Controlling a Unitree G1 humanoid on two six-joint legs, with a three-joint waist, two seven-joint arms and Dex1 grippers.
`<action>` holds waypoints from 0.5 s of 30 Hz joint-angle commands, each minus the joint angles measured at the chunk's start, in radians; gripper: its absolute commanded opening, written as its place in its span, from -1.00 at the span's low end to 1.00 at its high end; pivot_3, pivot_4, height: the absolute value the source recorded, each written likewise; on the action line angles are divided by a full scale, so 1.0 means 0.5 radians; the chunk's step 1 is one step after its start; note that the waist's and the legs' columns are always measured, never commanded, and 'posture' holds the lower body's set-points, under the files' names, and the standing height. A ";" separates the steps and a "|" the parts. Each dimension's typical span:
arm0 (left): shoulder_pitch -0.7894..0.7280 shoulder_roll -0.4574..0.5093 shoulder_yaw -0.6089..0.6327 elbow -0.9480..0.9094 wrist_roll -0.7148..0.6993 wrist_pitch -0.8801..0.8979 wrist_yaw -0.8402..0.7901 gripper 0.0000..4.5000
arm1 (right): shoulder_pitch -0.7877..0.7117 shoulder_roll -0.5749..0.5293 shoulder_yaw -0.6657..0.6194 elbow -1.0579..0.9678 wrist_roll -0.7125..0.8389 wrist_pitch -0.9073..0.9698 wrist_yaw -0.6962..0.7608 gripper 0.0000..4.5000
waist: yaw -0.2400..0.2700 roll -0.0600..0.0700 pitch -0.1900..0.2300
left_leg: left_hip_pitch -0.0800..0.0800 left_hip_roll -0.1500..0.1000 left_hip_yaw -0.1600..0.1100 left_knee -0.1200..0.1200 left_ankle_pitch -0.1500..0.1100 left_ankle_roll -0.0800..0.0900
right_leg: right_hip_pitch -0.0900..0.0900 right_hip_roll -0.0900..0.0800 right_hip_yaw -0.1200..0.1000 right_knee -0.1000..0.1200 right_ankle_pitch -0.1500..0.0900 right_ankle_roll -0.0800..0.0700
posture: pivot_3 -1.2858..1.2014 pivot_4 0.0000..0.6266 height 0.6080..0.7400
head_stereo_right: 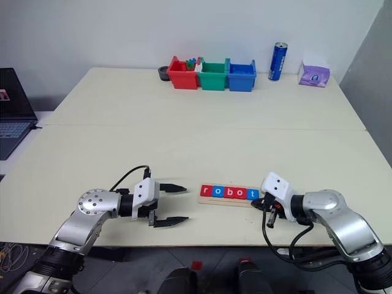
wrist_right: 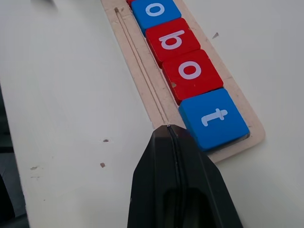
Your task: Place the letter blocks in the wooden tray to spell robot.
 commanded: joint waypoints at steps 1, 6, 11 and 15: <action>-0.023 -0.003 0.019 -0.019 -0.002 -0.039 -0.004 1.00 | -0.061 0.004 -0.008 0.020 -0.015 -0.046 -0.013 -0.99 | 0.000 0.000 0.000 | 0.000 0.000 0.000 0.000 0.000 0.000 | 0.000 0.000 0.000 0.000 0.000 0.000 | 0.03 -0.52 1.00; -0.036 -0.004 0.018 -0.025 -0.002 -0.021 0.004 1.00 | -0.106 0.026 0.019 0.065 -0.030 -0.057 -0.020 -0.99 | 0.000 0.000 0.000 | 0.000 0.000 0.000 0.000 0.000 0.000 | 0.000 0.000 0.000 0.000 0.000 0.000 | 0.03 -0.52 1.00; -0.019 0.002 0.025 -0.056 -0.011 -0.007 0.012 1.00 | -0.104 0.019 0.032 0.045 -0.029 -0.057 -0.021 -0.99 | 0.000 0.000 0.000 | 0.000 0.000 0.000 0.000 0.000 0.000 | 0.000 0.000 0.000 0.000 0.000 0.000 | 0.03 -0.52 1.00; -0.008 -0.003 0.062 -0.078 -0.057 0.041 0.029 1.00 | -0.078 -0.037 -0.076 -0.068 0.112 -0.016 0.072 -0.99 | 0.000 0.000 0.000 | 0.000 0.000 0.000 0.000 0.000 0.000 | 0.000 0.000 0.000 0.000 0.000 0.000 | 0.03 -0.52 1.00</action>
